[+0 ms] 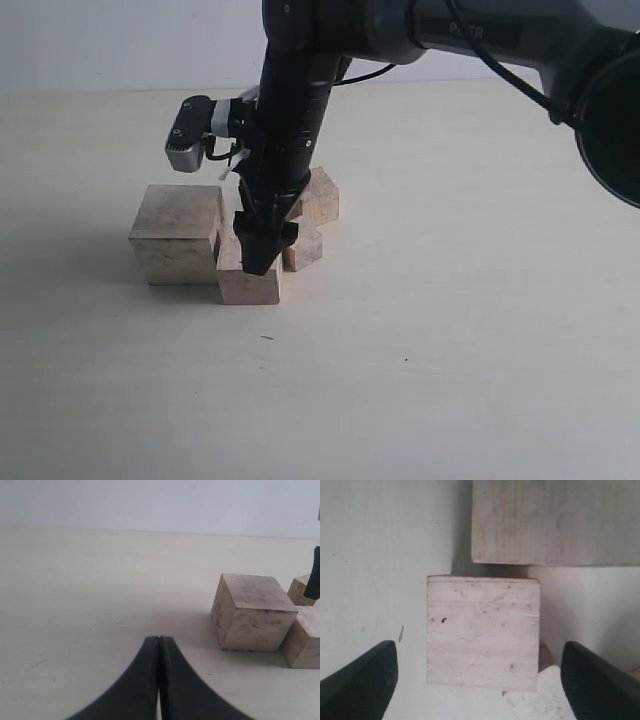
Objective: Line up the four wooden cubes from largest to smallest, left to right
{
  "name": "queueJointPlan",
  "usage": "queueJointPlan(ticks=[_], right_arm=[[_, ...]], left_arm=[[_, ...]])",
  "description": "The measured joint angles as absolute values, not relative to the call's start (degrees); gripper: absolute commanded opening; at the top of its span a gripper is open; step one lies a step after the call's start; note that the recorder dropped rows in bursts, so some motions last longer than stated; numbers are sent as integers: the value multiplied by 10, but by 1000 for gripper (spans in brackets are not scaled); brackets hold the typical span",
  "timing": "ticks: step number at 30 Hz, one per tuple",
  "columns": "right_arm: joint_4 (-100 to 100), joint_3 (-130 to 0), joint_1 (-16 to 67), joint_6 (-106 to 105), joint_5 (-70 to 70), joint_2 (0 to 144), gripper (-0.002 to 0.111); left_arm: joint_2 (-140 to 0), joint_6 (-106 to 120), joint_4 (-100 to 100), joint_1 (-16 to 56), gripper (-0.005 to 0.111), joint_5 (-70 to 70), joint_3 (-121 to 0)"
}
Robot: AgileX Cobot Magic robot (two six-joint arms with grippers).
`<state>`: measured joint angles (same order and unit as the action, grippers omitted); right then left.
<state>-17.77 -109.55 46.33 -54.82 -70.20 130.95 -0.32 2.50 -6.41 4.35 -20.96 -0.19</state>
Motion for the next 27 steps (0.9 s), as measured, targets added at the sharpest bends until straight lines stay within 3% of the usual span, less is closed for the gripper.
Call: queueJointPlan(ticks=[12,15,17,23,27], right_arm=[[-188,-1096,463,-548,-701,1343,83],[-188,-1096,463,-548,-698,1350,79],[-188,-1096,463,-548,-691,1351,69],[-188,-1096,463,-548,-680,1351,22],[-182,-1096,463,-548,-673,1351,4]], left_arm=[[-3,25,-64,44,0,-210,-2],[-3,25,-64,44,0,-210,-2],[-3,25,-64,44,0,-210,-2],[-3,25,-64,44,0,-210,-2],[-3,25,-64,44,0,-210,-2]])
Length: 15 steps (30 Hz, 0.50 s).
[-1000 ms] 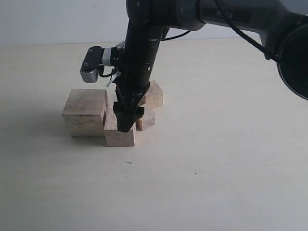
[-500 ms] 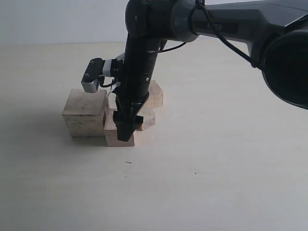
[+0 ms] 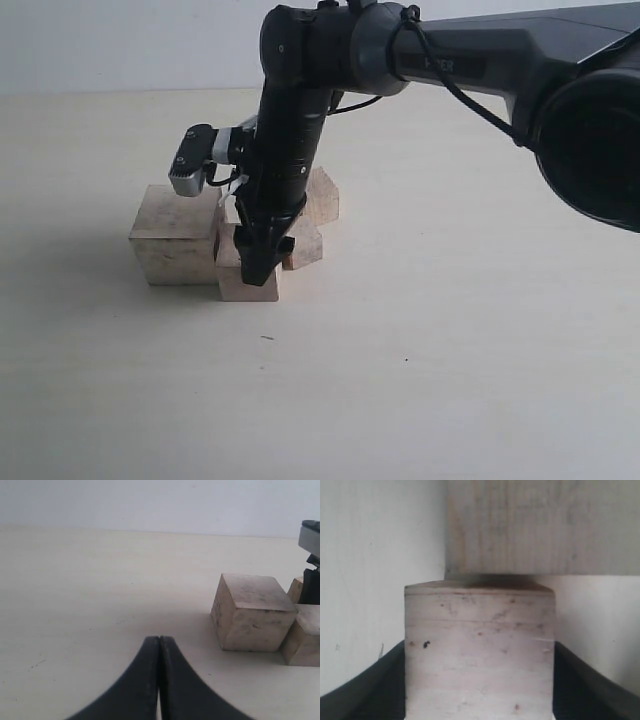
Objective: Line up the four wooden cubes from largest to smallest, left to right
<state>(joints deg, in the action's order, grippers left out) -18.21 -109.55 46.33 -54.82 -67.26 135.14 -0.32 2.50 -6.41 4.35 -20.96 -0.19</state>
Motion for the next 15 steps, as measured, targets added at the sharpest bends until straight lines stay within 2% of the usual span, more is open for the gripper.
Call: queueJointPlan(ticks=[2,15], right_arm=[[-177,-1096,463,-548,-662,1351,0],[-136,-1096,463,-548,-608,1349,0]], left_arm=[[-3,25,-64,44,0,-210,-2],[-3,25,-64,44,0,-210,-2]])
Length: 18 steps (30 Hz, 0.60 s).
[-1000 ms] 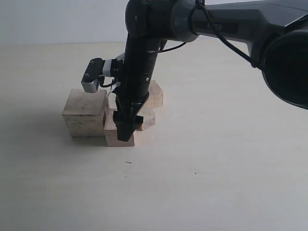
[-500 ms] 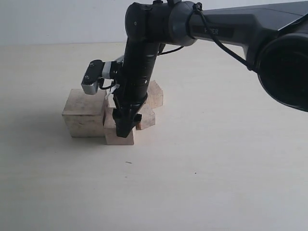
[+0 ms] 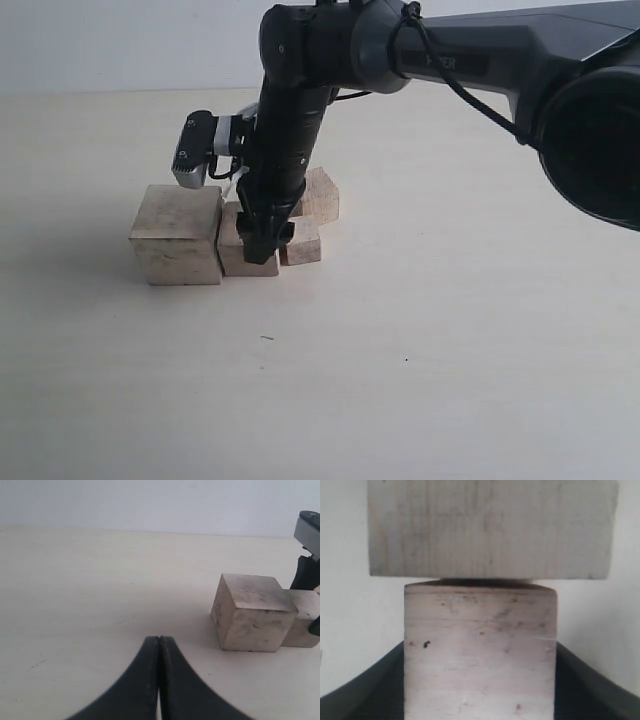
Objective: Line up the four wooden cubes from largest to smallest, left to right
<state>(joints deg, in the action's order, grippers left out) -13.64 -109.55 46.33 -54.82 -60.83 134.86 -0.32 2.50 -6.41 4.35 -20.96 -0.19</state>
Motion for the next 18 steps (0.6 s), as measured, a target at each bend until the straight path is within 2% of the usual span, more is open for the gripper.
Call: queueJointPlan(ticks=[18], right_arm=[[-159,-1099,460,-606,-596,1361,0]], left_arm=[[-3,25,-64,44,0,-210,-2]])
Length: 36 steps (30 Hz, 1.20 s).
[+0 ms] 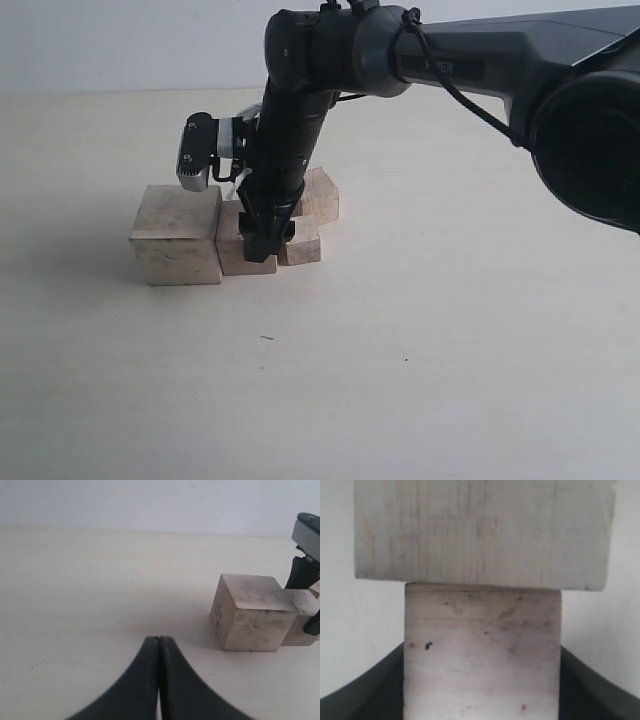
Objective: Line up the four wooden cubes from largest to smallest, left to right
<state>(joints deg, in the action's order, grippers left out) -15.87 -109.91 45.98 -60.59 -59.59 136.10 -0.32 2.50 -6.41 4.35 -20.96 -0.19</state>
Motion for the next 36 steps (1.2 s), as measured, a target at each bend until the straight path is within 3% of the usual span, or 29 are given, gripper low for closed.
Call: queueJointPlan(ticks=[16,21,27,29,32,36], right_arm=[[-175,-1099,459,-610,-596,1364,2],[-175,-1099,459,-610,-596,1365,26],[-175,-1099,459,-610,-596,1365,77],[-175,-1099,459,-610,-591,1369,88],[-175,-1097,461,-610,-587,1382,97],[-175,-1096,461,-603,-586,1385,97]], left_arm=[[-3,25,-64,44,0,-210,-2],[-3,25,-64,44,0,-210,-2],[-3,25,-64,44,0,-210,-2],[-3,25,-64,44,0,-210,-2],[-3,25,-64,44,0,-210,-2],[-3,25,-64,44,0,-210,-2]])
